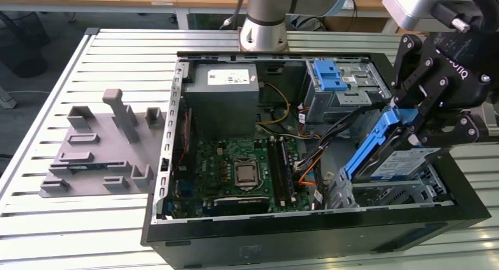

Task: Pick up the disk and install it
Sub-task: 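Insert the disk into the insertion slot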

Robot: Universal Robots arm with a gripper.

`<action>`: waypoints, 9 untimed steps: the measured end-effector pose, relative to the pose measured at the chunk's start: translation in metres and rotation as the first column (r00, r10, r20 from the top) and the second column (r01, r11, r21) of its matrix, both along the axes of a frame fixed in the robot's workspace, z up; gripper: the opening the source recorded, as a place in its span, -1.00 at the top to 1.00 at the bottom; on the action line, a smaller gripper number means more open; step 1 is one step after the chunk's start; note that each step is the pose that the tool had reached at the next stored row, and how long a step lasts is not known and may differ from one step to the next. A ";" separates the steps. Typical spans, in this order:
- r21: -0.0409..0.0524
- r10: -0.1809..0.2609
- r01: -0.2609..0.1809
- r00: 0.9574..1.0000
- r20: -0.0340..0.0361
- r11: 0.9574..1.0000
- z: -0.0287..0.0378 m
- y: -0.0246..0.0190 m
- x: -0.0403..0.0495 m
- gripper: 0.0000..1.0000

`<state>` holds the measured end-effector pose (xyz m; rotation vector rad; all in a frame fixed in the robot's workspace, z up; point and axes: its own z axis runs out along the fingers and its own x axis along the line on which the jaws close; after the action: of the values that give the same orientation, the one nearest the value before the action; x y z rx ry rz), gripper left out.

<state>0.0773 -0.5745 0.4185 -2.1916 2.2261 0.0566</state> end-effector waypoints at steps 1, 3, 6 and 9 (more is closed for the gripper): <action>0.000 0.000 0.000 1.000 0.000 1.000 -0.0018 0.0000 0.0000 0.27; 0.000 0.000 0.000 1.000 0.000 1.000 -0.0050 0.0000 0.0000 0.27; 0.000 0.000 0.000 1.000 0.000 1.000 -0.0050 0.0000 0.0000 0.27; 0.000 0.000 0.000 1.000 0.000 1.000 -0.0052 0.0000 0.0000 0.27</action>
<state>0.0773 -0.5745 0.4133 -2.1917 2.2262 0.0563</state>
